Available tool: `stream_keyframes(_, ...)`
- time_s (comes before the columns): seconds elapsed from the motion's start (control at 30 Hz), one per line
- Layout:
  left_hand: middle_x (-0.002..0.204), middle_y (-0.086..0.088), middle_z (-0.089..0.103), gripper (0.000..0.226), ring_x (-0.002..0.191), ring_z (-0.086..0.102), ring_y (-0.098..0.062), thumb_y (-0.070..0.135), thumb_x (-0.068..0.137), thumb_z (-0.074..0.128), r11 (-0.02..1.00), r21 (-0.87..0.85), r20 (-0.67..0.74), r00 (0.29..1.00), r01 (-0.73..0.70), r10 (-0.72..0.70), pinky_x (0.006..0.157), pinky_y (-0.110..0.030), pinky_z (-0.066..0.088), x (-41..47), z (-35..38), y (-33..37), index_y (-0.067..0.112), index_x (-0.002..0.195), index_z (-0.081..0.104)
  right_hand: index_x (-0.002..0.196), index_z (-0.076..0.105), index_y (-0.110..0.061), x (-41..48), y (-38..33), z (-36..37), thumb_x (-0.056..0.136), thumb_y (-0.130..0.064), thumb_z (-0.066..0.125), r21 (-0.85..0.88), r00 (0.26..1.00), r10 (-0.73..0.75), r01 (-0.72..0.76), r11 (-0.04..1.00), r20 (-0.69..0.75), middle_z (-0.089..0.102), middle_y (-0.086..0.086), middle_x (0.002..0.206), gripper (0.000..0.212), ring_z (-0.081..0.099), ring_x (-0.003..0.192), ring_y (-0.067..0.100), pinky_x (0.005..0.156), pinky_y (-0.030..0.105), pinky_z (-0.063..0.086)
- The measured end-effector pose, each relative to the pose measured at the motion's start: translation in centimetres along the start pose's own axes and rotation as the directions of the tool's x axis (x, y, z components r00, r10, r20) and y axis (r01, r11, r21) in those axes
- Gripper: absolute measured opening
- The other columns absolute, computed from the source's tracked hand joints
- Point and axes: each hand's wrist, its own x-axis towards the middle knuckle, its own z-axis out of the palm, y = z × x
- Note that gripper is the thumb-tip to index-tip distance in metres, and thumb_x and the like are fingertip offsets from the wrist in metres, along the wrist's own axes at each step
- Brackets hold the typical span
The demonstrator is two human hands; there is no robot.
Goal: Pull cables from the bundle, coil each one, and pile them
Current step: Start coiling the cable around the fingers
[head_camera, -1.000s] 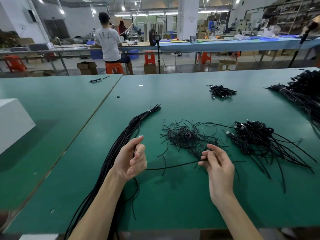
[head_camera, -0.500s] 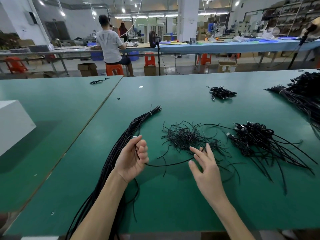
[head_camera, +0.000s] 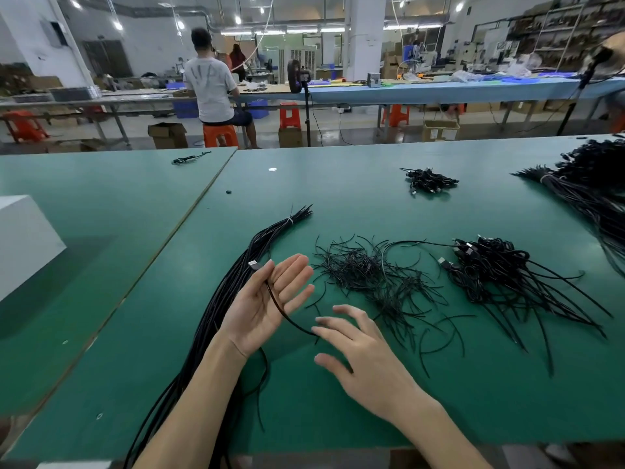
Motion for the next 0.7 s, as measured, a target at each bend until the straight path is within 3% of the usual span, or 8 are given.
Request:
stream_keyframes(0.07,0.136,-0.026,0.062,0.041,0.130,0.059,-0.037,0.017,0.106,0.051,0.999,-0.031,0.032,0.999,0.032,-0.031,0.109,-0.052,0.048,0.0,0.1,-0.1,-0.012,0.133,0.060,0.142,0.056,-0.027,-0.1,-0.1,0.0,0.105,-0.048,0.045,-0.038,1.000,-0.004,0.004,0.999,-0.002,0.053,-0.019,0.142,0.044,0.023,0.146,0.009,0.122,0.024,0.011)
stream_keyframes(0.17,0.145,-0.032,0.051,0.050,0.140,0.049,-0.042,0.021,0.112,0.030,1.000,0.007,0.059,0.998,0.004,-0.005,0.121,-0.052,0.032,-0.2,0.4,-0.4,-0.015,0.144,0.045,0.128,0.063,-0.023,0.0,-0.2,0.0,0.103,-0.037,0.056,-0.087,0.999,0.031,-0.035,0.996,-0.045,0.056,-0.010,0.131,0.029,0.032,0.133,0.014,0.116,0.033,0.029)
stream_keyframes(0.23,0.145,-0.032,0.053,0.056,0.139,0.049,-0.042,0.026,0.113,0.020,0.998,0.055,0.118,0.993,0.024,-0.030,0.120,-0.051,0.032,-0.2,0.7,-0.6,-0.013,0.144,0.046,0.109,0.069,-0.019,0.1,-0.4,0.0,0.095,-0.028,0.070,-0.170,0.989,0.064,-0.086,0.982,-0.134,0.056,0.000,0.121,0.016,0.039,0.120,0.019,0.102,0.037,0.045)
stream_keyframes(0.3,0.141,-0.023,0.059,0.063,0.136,0.053,-0.035,0.032,0.112,0.008,0.990,0.140,0.208,0.977,0.019,-0.048,0.118,-0.046,0.035,-0.2,1.1,-1.0,-0.006,0.139,0.050,0.097,0.069,-0.020,0.2,-0.4,0.1,0.090,-0.023,0.077,-0.204,0.971,0.109,-0.153,0.967,-0.211,0.055,0.004,0.116,0.011,0.039,0.114,0.020,0.094,0.039,0.050)
stream_keyframes(0.47,0.134,-0.012,0.061,0.056,0.127,0.058,-0.026,0.033,0.113,0.013,0.968,0.214,0.327,0.924,0.132,-0.198,0.109,-0.036,0.042,-0.5,2.0,-1.7,-0.002,0.134,0.051,0.113,0.066,-0.028,0.1,0.0,0.5,0.098,-0.028,0.066,-0.181,0.988,0.070,-0.094,0.979,-0.137,0.049,0.000,0.133,0.015,0.030,0.124,0.020,0.106,0.042,0.038)
stream_keyframes(0.57,0.136,-0.016,0.061,0.057,0.129,0.057,-0.029,0.032,0.113,0.012,0.961,0.206,0.364,0.896,0.187,-0.252,0.110,-0.037,0.042,-0.6,2.0,-1.5,-0.003,0.136,0.050,0.095,0.068,-0.025,0.2,-0.3,0.3,0.089,-0.023,0.078,-0.223,0.984,0.042,-0.081,0.971,-0.176,0.057,-0.003,0.118,0.012,0.039,0.114,0.018,0.099,0.036,0.041)
stream_keyframes(0.7,0.140,-0.030,0.058,0.059,0.137,0.052,-0.041,0.030,0.113,0.016,0.932,0.307,0.404,0.861,0.190,-0.309,0.117,-0.048,0.039,-0.9,1.0,-1.4,-0.012,0.143,0.045,0.091,0.060,-0.019,0.2,-0.2,0.5,0.086,-0.005,0.074,-0.210,0.959,0.066,-0.127,0.969,-0.277,0.056,-0.004,0.102,0.021,0.050,0.099,0.019,0.091,0.030,0.031)
